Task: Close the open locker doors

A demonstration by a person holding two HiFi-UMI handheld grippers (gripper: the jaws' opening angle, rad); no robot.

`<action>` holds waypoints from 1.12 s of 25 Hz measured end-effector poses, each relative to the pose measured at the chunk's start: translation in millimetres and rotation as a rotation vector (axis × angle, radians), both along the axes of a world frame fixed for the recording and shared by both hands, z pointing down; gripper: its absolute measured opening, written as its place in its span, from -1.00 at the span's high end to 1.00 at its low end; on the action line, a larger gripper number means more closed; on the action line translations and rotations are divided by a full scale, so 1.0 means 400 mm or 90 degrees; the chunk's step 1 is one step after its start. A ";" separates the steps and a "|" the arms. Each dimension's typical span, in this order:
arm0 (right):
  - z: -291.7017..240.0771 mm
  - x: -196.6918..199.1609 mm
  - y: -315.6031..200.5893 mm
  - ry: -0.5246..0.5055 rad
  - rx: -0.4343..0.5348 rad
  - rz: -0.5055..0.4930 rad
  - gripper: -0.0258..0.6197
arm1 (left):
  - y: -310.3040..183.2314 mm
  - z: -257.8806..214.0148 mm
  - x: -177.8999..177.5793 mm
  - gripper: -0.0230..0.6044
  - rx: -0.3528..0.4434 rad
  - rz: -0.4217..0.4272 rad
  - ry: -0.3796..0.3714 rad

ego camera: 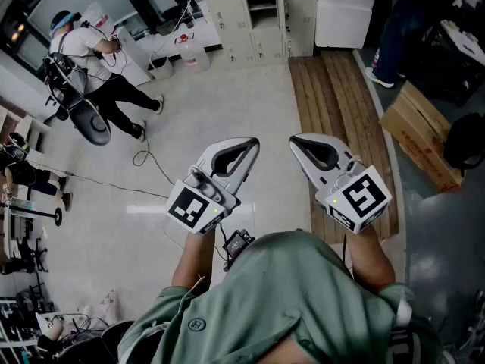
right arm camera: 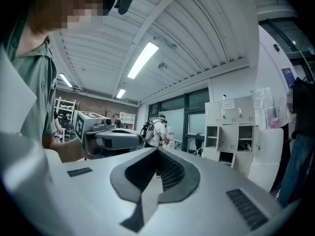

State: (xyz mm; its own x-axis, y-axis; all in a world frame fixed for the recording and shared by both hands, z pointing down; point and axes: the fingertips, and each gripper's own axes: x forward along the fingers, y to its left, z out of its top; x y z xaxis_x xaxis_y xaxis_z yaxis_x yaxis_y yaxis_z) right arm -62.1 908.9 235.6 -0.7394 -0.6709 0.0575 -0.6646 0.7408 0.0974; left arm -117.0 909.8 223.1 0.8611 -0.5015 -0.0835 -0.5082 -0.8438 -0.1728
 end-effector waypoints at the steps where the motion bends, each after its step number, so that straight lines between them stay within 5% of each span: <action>1: 0.000 0.003 0.002 0.000 0.001 0.000 0.91 | 0.002 0.001 0.002 0.92 -0.001 -0.001 0.000; 22: 0.004 0.074 -0.005 -0.043 -0.014 -0.020 0.90 | 0.001 0.016 0.066 0.92 -0.004 -0.034 -0.006; 28: -0.003 0.115 -0.024 -0.039 -0.007 -0.030 0.90 | -0.022 0.039 0.090 0.92 -0.013 -0.064 -0.041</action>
